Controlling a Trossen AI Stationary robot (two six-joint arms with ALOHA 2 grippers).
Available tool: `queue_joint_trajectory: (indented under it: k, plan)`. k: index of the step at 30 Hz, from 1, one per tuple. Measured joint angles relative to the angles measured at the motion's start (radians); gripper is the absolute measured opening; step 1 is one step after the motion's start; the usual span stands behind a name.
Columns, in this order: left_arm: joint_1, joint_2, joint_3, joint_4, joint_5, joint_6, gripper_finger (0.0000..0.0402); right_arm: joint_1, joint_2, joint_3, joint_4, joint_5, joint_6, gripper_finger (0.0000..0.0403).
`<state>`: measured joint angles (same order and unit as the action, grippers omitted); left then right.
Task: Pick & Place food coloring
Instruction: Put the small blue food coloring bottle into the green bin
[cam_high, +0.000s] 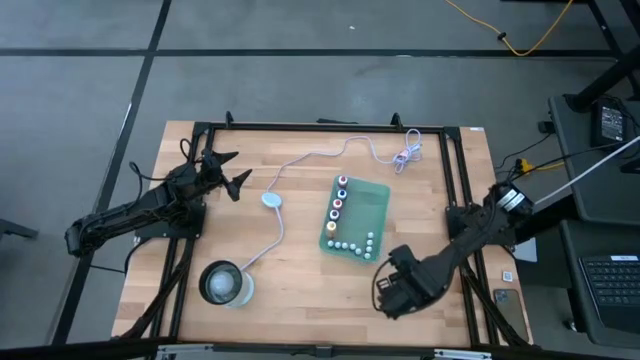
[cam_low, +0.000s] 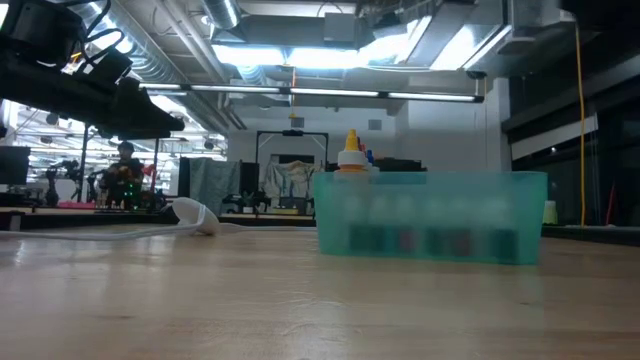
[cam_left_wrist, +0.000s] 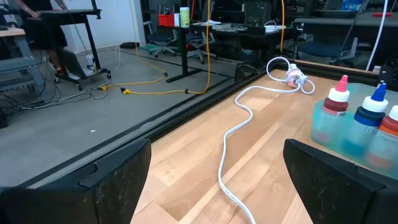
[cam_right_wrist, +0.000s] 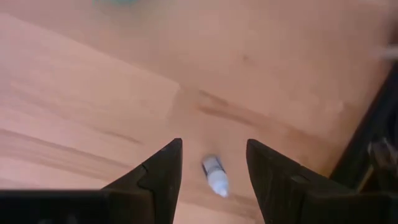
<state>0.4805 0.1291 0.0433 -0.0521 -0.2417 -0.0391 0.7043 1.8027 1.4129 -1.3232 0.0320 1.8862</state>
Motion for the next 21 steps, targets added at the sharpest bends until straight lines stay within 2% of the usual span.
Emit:
queue_joint_trajectory:
  k: [7,21]
  plan:
    - [0.000,0.000,0.000,0.000,0.000,0.000,0.0361,0.060,0.000,-0.082,0.119,-0.058,0.089,0.0179]
    - [0.000,0.000,0.000,0.000,0.000,0.000,0.0361,0.165,0.000,-0.196,0.269,-0.089,0.253,0.0179]
